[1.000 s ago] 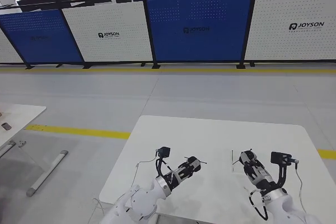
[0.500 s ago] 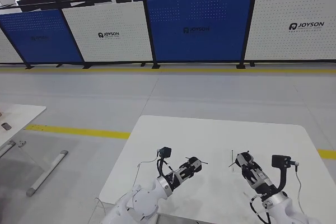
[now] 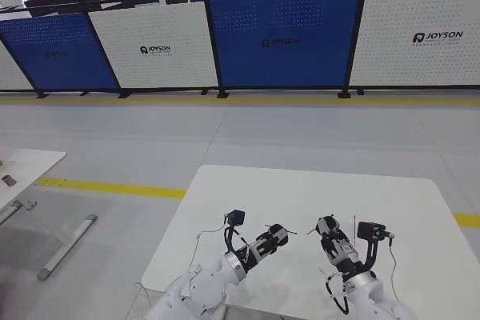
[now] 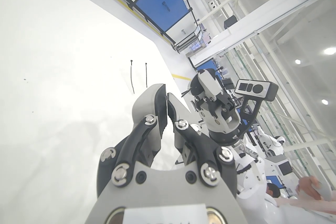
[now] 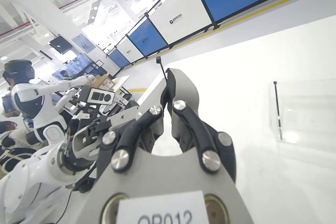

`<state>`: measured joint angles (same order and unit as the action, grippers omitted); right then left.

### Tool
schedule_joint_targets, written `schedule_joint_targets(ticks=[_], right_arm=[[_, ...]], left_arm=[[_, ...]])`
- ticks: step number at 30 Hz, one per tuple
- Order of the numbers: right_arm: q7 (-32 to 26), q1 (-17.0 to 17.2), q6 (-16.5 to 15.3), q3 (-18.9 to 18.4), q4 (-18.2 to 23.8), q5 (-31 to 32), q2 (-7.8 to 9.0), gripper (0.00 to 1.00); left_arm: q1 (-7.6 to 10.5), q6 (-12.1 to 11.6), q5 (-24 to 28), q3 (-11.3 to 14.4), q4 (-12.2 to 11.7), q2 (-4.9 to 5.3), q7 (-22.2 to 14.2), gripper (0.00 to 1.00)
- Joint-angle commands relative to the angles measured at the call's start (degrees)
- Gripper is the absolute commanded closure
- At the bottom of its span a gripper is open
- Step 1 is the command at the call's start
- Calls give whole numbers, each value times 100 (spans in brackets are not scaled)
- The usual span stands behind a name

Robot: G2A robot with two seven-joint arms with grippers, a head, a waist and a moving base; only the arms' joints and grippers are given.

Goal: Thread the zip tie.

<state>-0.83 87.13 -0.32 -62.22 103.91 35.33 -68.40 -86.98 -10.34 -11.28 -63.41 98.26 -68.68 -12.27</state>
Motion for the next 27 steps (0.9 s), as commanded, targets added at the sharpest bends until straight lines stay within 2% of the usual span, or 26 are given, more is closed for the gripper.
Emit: schedule_joint_targets(ticks=[1,7,10,13,15,27], right_arm=[[3,3,-2,-7,5,-2,1,100],[3,3,-2,-7,5,-2,1,100],[78,3,-53,-11,-80,-257,-30,100],[190,-54,-138,122,-231,-398,-81,100],[204,-124,-76,221,-343,-309,-108,100],[273,-118,-108,218,-341,-392,-127,100]], left_arm=[[0,0,0,0,0,0,0,100],[0,0,0,0,0,0,0,100],[0,0,0,0,0,0,0,100],[0,0,0,0,0,0,0,100],[0,0,0,0,0,0,0,100],[0,0,0,0,0,0,0,100]])
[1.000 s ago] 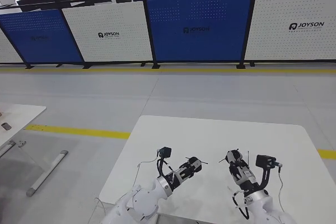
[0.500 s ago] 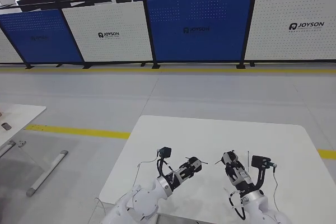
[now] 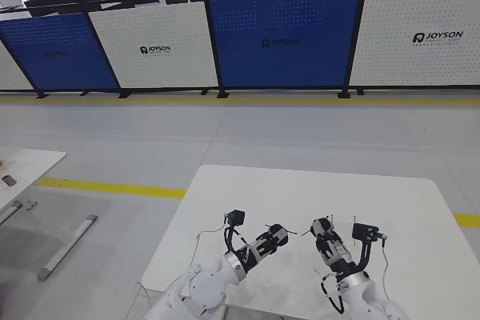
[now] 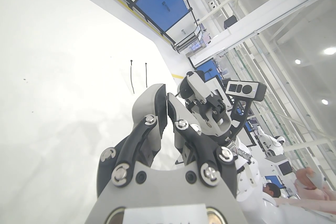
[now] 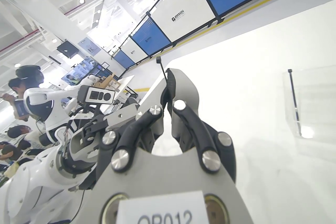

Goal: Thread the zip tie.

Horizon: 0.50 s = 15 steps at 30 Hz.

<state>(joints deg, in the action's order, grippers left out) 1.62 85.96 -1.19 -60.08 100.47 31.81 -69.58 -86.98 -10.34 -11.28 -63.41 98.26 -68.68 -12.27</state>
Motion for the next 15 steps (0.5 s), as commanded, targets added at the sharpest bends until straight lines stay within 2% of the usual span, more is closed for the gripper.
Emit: schedule_joint_targets(ticks=[1,5,15], right_arm=[[86,-3,-54,24,4,-89,-22,100],[336,-62,-62,183,-129,-107,-91,100],[352,-69,-40,195,-148,-86,-96,100]], left_arm=[[0,0,0,0,0,0,0,100],[0,0,0,0,0,0,0,100],[0,0,0,0,0,0,0,100]])
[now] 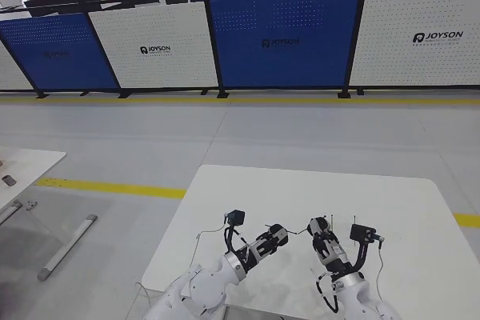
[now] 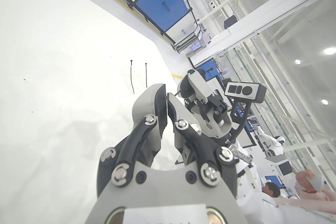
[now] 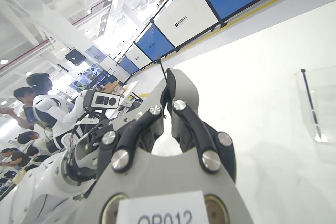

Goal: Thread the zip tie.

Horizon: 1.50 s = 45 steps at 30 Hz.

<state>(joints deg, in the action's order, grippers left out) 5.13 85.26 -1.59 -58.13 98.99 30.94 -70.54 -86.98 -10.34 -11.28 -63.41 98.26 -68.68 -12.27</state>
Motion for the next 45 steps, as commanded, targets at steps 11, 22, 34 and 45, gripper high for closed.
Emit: schedule_joint_targets(ticks=[11,22,34,45], right_arm=[[0,0,0,0,0,0,0,100],[775,-71,33,221,-248,154,-137,100],[911,-89,-16,200,-263,163,-175,100],[994,-193,249,344,-398,537,-230,100]], left_arm=[[66,106,-17,29,-71,-29,398,100],[66,106,-17,29,-71,-29,398,100],[66,106,-17,29,-71,-29,398,100],[228,135,-37,-127,-272,-3,213,100]])
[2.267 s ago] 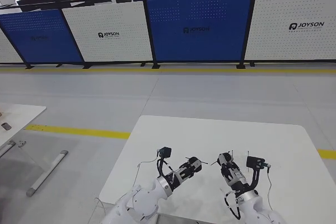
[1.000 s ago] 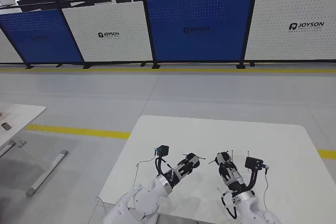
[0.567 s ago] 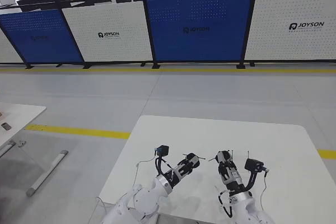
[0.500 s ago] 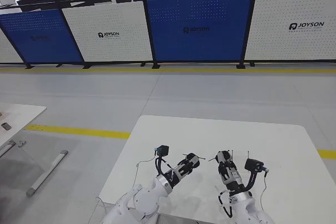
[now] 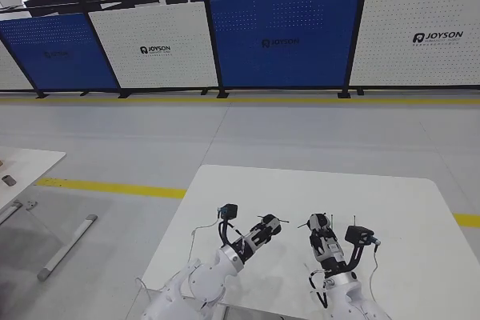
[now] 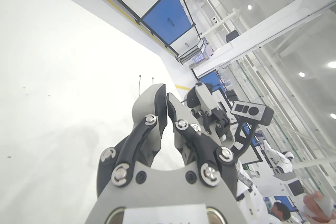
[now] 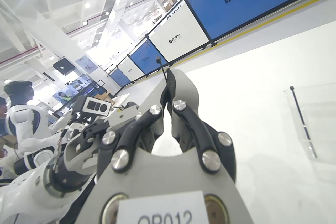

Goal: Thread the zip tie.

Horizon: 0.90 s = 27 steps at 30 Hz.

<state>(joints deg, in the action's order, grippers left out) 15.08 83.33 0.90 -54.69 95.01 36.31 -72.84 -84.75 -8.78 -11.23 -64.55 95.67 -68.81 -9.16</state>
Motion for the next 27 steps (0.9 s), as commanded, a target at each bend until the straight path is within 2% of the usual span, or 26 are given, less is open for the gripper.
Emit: schedule_joint_targets(ticks=[1,4,9,15,18,24,27], right_arm=[[0,0,0,0,0,1,0,100],[0,0,0,0,0,1,0,100],[0,0,0,0,0,1,0,100],[0,0,0,0,0,1,0,100],[0,0,0,0,0,1,0,100],[0,0,0,0,0,1,0,100],[25,47,-118,-3,62,-10,-11,100]], left_arm=[[-8,-58,-43,-66,-30,28,-216,100],[-57,-71,-56,-157,-137,59,-361,100],[-113,-399,198,-134,-210,85,-783,100],[-115,-600,428,-209,-139,95,-695,100],[-86,-582,334,-194,-96,87,-505,100],[-86,-582,334,-194,-96,87,-505,100],[-86,-582,334,-194,-96,87,-505,100]])
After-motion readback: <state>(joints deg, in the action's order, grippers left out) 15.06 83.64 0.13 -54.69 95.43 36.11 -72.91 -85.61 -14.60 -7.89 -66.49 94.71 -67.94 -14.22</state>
